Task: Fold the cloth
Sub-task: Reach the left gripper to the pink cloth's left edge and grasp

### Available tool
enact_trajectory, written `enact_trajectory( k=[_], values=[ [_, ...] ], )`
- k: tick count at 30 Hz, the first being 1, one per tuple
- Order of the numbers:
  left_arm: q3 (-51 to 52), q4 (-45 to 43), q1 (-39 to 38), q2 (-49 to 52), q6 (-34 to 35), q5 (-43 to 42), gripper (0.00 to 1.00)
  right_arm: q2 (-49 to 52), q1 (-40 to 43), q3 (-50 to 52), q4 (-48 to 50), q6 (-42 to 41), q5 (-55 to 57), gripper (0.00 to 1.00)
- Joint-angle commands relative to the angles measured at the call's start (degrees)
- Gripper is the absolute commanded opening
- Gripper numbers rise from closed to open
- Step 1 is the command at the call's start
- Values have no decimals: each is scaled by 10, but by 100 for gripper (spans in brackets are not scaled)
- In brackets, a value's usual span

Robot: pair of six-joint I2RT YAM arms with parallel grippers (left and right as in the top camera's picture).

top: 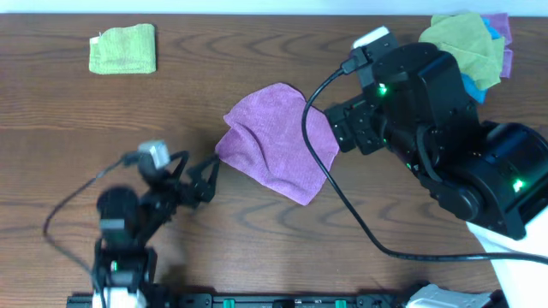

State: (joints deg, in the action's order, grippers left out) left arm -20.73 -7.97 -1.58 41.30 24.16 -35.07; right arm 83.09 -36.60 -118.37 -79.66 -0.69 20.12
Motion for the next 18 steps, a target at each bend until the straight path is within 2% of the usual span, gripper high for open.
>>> enact_trajectory(
  k=[1, 6, 9, 11, 12, 18],
  values=[
    [-66, 27, -37, 106, -98, -10, 97, -4, 20, 0, -8, -10, 30, 99],
    [-164, 122, -72, 259, -187, 30, 100, -3, 95, 0, -18, -36, 26, 99],
    [-219, 179, -75, 331, -217, 29, 100, -3, 162, 0, -34, -40, -25, 99],
    [-243, 202, -75, 361, -232, 31, 100, -3, 205, 1, -42, -40, -68, 98],
    [-252, 209, -75, 374, -235, 43, 95, -3, 229, 2, -48, -41, -75, 98],
    [-261, 237, -75, 412, -244, 118, 95, -3, 326, 28, -65, -44, -96, 96]
  ],
)
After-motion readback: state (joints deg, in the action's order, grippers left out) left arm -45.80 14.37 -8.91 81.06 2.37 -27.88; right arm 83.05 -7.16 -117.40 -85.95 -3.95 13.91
